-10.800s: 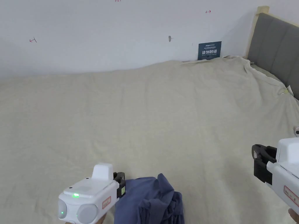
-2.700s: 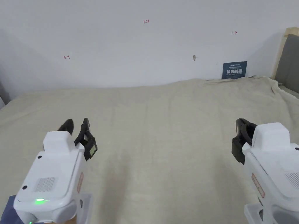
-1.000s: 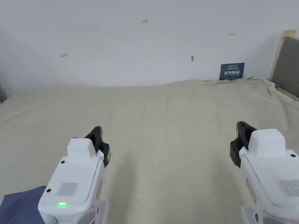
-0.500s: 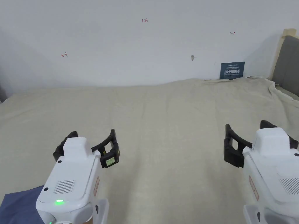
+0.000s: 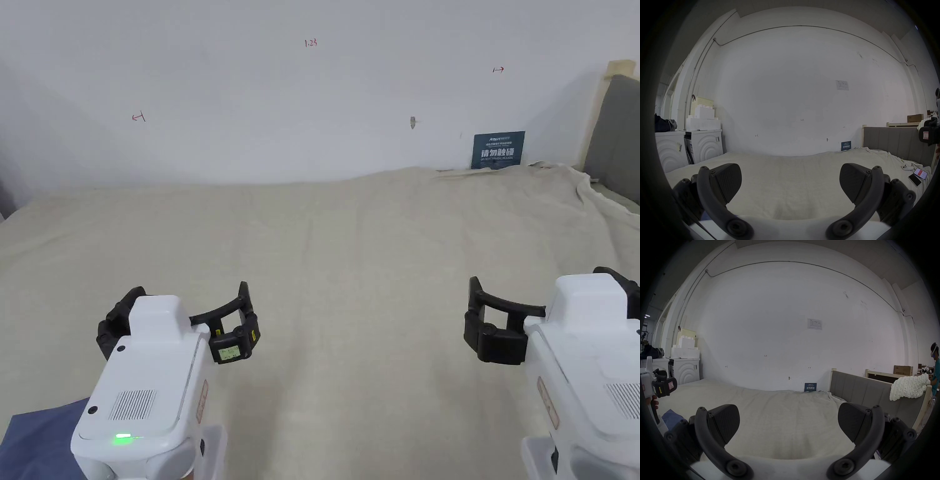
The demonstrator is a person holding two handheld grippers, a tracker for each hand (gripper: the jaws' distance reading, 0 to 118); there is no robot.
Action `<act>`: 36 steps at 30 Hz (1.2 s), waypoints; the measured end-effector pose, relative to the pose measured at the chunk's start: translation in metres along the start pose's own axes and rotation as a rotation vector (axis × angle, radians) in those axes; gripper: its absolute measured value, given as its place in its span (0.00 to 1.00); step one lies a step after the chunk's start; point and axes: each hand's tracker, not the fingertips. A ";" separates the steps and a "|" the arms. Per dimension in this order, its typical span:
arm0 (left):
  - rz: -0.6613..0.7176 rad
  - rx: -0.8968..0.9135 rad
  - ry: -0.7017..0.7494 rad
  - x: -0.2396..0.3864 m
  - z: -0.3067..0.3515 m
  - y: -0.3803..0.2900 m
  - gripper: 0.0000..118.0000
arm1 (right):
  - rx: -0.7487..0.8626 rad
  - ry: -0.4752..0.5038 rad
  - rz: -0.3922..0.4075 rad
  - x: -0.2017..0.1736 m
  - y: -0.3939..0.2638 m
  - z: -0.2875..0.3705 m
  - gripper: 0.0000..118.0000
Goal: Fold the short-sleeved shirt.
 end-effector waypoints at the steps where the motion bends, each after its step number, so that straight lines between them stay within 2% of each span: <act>1: -0.004 0.004 0.001 0.000 0.000 0.000 1.00 | 0.001 0.000 0.000 0.000 0.000 0.000 1.00; 36: -0.038 0.025 0.015 0.002 0.002 0.001 1.00 | 0.021 0.012 0.000 -0.004 0.004 0.002 1.00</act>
